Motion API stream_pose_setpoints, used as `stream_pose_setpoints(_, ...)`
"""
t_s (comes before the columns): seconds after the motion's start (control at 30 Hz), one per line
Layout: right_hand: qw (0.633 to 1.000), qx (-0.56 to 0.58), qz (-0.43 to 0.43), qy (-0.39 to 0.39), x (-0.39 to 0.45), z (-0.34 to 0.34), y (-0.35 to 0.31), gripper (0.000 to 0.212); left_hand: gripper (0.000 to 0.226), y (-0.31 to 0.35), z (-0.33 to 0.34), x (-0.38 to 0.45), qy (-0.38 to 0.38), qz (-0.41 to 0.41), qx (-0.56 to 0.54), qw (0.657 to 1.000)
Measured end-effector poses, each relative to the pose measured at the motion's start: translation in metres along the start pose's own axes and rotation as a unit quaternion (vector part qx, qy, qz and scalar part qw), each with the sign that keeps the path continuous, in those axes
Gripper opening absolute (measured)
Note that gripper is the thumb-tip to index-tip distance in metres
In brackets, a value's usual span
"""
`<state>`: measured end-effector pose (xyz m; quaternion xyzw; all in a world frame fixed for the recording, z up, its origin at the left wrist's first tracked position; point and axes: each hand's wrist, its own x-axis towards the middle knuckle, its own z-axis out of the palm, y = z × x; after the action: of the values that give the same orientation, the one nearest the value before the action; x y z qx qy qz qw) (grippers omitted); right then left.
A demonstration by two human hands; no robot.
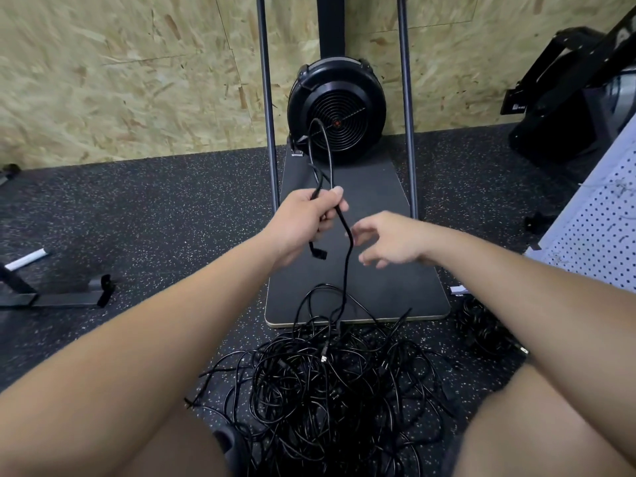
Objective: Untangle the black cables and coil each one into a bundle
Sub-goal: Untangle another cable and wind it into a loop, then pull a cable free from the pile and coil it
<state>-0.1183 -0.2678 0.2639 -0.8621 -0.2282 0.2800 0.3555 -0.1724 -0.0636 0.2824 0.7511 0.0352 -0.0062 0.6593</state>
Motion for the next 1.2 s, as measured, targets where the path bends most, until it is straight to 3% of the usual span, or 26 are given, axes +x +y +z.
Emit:
stream_pose_setpoints(0.1, 0.998, -0.034, -0.029, -0.050, 0.007, 0.018, 0.004, 0.046, 0.031, 0.008, -0.006, 0.002, -0.006, 0.000, -0.029, 1.000)
stream_pose_setpoints(0.27, 0.998, -0.028, -0.055, -0.034, 0.022, 0.031, 0.005, 0.010, 0.032, 0.006, -0.016, 0.003, 0.000, -0.004, -0.065, 0.998)
stream_pose_setpoints(0.4, 0.994, 0.102, -0.030, -0.025, 0.019, 0.016, -0.001, 0.020, 0.051, -0.003, -0.031, 0.007, 0.020, -0.011, -0.092, 0.995)
stream_pose_setpoints(0.53, 0.965, 0.222, -0.056, 0.127, 0.013, -0.007, -0.015, 0.022, 0.081, -0.013, -0.039, 0.007, 0.015, -0.063, -0.068, 0.996)
stream_pose_setpoints(0.63, 0.918, 0.289, -0.105, 0.251, 0.010, -0.026, -0.032, 0.023, 0.058, -0.025, -0.034, -0.001, -0.018, -0.059, 0.018, 0.998)
stream_pose_setpoints(0.73, 0.891, 0.338, -0.143, 0.268, 0.007, -0.032, -0.045, 0.021, 0.039, -0.039, -0.020, -0.006, -0.076, -0.050, 0.082, 0.992)
stream_pose_setpoints(0.87, 0.890, 0.338, -0.141, 0.273, 0.011, -0.025, -0.048, 0.026, 0.015, -0.047, 0.002, -0.007, -0.079, -0.028, 0.098, 0.992)
stream_pose_setpoints(1.03, 0.917, 0.287, -0.080, 0.264, 0.014, -0.025, -0.031, 0.029, 0.040, -0.050, 0.000, 0.003, -0.048, -0.033, 0.082, 0.995)
stream_pose_setpoints(1.2, 0.953, 0.137, 0.025, 0.269, 0.021, -0.022, -0.015, 0.038, 0.041, -0.043, -0.001, 0.010, -0.007, -0.022, 0.058, 0.998)
